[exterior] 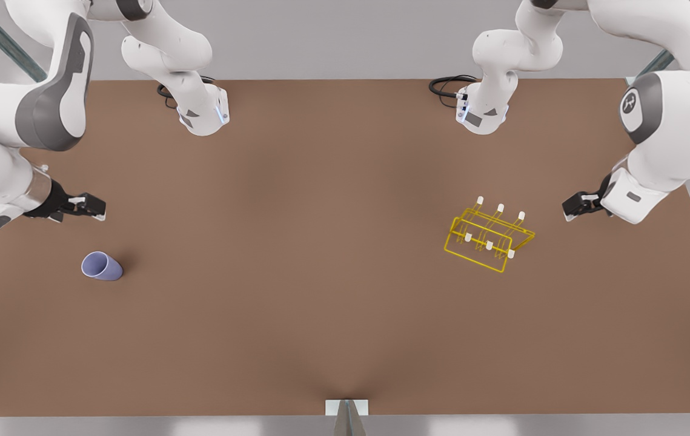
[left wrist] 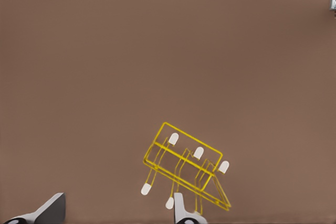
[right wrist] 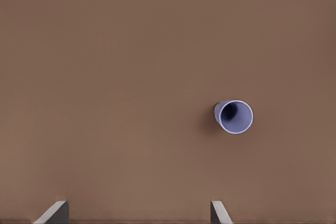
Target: Place the cup on the cup holder
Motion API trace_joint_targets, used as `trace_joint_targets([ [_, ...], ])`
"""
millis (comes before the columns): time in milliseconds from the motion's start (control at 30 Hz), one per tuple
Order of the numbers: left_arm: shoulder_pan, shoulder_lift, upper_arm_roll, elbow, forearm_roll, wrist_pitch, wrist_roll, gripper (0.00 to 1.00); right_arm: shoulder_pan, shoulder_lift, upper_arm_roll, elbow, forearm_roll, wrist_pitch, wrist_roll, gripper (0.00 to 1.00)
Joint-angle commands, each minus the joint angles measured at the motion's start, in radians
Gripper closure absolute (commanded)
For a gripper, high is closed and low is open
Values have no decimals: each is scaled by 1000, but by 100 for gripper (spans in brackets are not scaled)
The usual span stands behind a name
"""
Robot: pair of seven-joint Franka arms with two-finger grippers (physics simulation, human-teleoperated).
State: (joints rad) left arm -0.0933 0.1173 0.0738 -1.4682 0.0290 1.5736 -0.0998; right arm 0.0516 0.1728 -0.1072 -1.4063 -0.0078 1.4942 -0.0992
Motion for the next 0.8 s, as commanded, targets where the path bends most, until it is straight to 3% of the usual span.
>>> trace_joint_targets([
  [0,0,1,1,0,2,2,170,0,-1,-4,-2,-20,6,20,-8,0],
  [300,1,22,4,-1,-4,-15,169,0,-6,76,-55,-135,-4,281,-171,0],
  [467,1,36,4,-3,-4,-18,164,0,-10,142,-130,-230,130,412,-185,0],
  [767,0,44,4,-6,-4,-27,164,0,-7,234,-141,-266,126,583,-198,0],
])
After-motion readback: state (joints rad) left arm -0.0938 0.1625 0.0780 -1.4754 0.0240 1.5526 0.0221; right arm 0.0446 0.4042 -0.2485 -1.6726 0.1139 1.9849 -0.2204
